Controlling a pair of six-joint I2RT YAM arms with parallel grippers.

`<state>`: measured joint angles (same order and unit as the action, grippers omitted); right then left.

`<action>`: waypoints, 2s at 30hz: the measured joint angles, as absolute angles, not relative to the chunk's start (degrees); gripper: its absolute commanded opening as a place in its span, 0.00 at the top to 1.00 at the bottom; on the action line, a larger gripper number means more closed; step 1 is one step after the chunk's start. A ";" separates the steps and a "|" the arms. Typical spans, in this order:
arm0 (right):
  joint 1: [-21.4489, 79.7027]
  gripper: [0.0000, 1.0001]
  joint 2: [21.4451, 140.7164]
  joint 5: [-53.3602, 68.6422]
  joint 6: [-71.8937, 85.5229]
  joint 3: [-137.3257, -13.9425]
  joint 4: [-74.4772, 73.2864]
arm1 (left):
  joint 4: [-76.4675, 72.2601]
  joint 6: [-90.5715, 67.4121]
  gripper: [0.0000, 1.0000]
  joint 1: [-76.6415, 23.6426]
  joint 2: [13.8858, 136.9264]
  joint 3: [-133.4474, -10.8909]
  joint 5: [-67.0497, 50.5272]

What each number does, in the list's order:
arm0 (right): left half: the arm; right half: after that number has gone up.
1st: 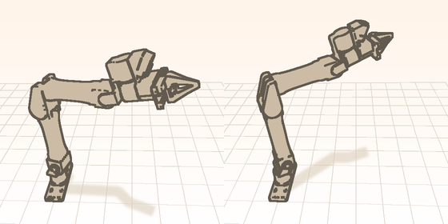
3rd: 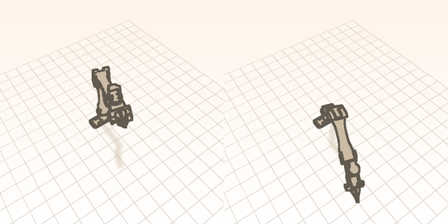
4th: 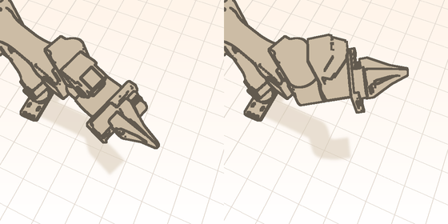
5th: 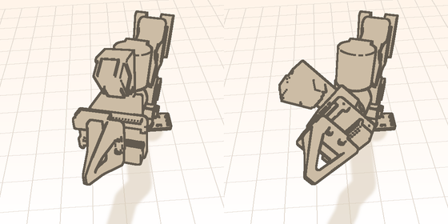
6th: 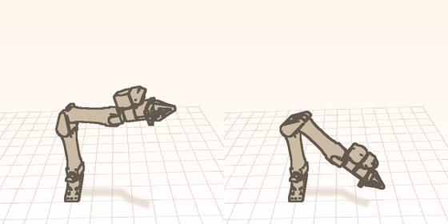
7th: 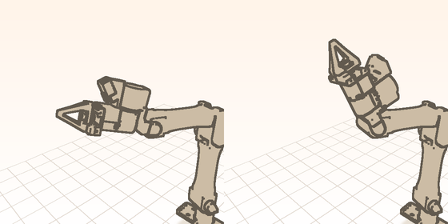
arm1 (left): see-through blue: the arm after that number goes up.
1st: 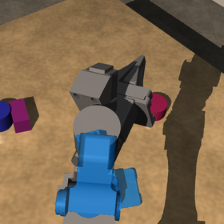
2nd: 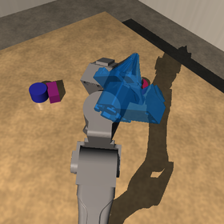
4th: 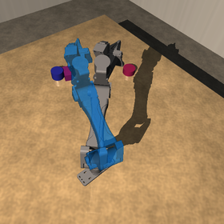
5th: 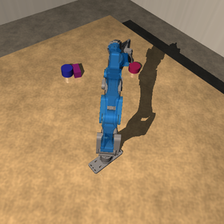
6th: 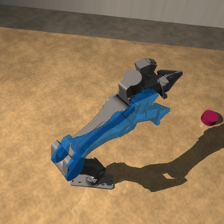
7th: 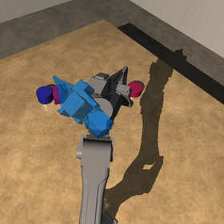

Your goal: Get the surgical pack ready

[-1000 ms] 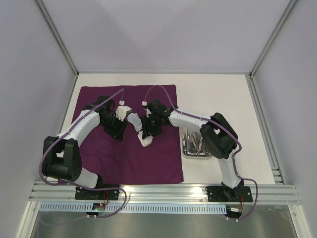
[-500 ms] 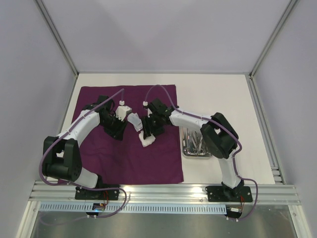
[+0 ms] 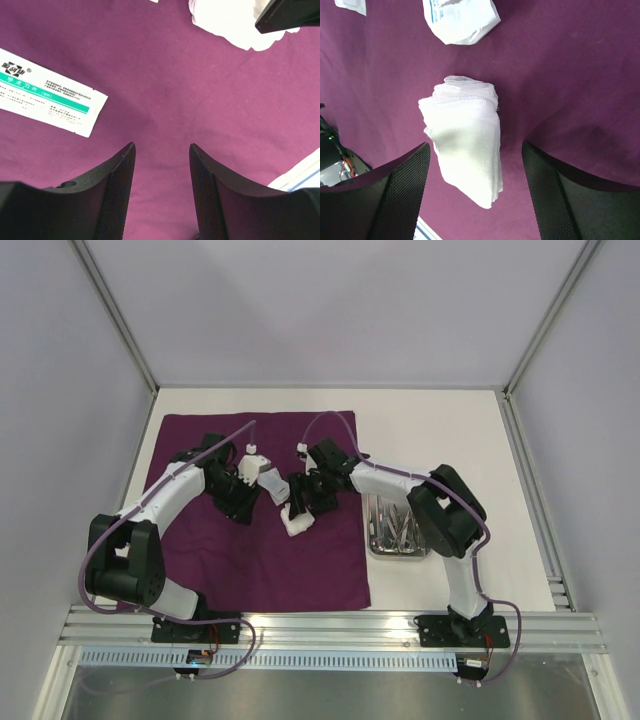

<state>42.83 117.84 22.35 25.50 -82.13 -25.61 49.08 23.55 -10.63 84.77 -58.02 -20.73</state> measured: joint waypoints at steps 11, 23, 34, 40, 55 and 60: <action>40.58 0.24 113.97 24.51 26.96 -79.11 -22.44 | 49.58 23.55 0.44 -10.94 84.77 -58.02 -20.69; 39.92 0.52 114.39 24.73 29.19 -77.69 -20.60 | 50.13 23.55 0.44 -11.53 84.77 -58.02 -20.67; 42.09 0.51 117.73 25.04 29.36 -78.41 -20.34 | 50.17 23.55 0.44 -12.40 84.79 -58.02 -20.64; 43.31 0.41 118.10 23.33 29.19 -80.25 -20.88 | 50.17 23.55 0.44 -12.97 84.79 -58.02 -20.67; 44.51 0.64 120.99 23.03 29.85 -83.57 -21.58 | 50.39 23.75 0.44 -13.06 84.79 -58.02 -20.67; 45.12 0.87 121.03 22.94 30.17 -83.79 -22.24 | 50.41 23.90 0.44 -13.06 84.79 -58.02 -20.67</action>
